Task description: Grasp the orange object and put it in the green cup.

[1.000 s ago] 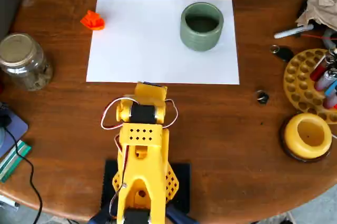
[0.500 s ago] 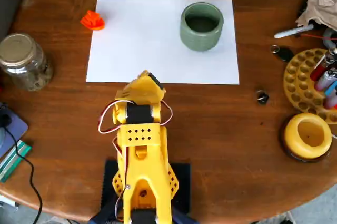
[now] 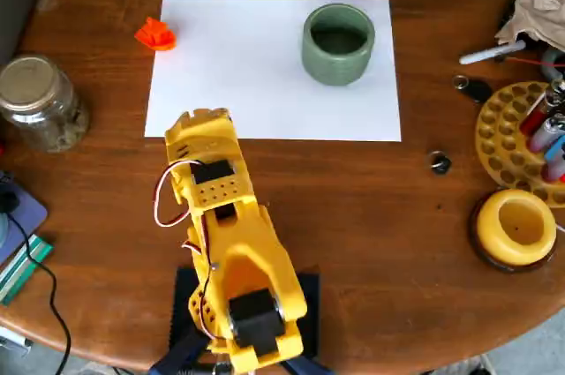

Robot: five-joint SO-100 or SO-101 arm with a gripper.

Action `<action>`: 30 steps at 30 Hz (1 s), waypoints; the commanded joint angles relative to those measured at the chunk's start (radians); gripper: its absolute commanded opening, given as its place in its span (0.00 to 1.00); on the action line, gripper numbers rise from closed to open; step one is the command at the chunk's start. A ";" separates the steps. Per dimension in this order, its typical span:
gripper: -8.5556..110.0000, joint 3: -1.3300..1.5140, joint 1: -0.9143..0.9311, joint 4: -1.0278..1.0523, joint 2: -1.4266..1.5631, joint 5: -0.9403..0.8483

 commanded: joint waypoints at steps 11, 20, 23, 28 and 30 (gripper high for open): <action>0.08 -0.379 -0.121 -0.380 -0.755 0.120; 0.07 -0.502 -0.100 -0.380 -0.827 0.124; 0.08 -0.537 -0.092 -0.388 -0.848 0.118; 0.07 -0.581 -0.074 -0.454 -0.910 0.087; 0.07 -0.584 -0.066 -0.489 -0.933 0.078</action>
